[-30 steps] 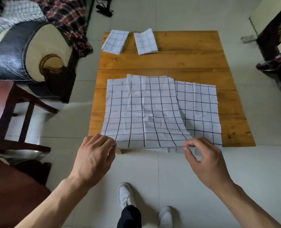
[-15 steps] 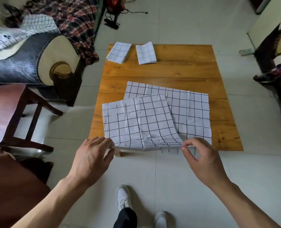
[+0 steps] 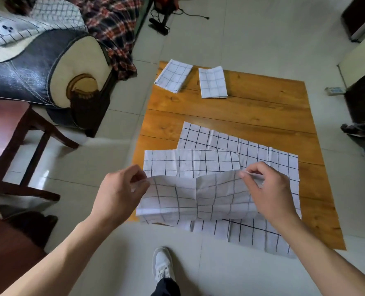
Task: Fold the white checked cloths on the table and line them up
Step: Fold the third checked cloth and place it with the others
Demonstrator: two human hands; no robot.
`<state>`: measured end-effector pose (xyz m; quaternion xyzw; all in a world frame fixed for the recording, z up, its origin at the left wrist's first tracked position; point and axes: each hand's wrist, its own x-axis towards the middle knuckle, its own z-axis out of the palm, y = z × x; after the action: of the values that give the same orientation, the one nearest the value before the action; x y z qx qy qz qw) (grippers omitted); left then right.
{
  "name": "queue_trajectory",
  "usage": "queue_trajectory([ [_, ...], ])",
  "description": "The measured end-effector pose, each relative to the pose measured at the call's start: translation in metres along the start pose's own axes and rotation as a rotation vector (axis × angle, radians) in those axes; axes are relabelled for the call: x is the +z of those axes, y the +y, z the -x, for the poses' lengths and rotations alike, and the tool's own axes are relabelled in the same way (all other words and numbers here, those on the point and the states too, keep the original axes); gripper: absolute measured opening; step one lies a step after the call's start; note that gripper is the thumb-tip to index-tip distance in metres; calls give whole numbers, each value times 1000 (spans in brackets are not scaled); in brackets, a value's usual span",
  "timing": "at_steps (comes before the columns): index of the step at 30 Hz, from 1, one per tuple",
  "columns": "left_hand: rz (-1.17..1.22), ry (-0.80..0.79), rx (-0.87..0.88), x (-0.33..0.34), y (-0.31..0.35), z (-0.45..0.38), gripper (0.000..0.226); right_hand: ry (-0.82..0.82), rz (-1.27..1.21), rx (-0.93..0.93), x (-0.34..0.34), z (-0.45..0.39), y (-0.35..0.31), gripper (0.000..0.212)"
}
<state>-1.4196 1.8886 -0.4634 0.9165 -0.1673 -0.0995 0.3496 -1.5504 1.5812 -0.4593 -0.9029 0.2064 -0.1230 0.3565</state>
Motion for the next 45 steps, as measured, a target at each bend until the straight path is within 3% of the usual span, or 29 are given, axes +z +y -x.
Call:
queue_trajectory([
  [7, 41, -41, -100, 19, -13, -45, 19, -50, 32, 47, 25, -48, 15, 12],
  [18, -59, 30, -128, 68, -30, -96, 13, -203, 138, 129, 53, -96, 61, 8],
  [45, -211, 38, -89, 117, -76, -157, 11, -322, 275, 162, 97, -148, 104, 9],
])
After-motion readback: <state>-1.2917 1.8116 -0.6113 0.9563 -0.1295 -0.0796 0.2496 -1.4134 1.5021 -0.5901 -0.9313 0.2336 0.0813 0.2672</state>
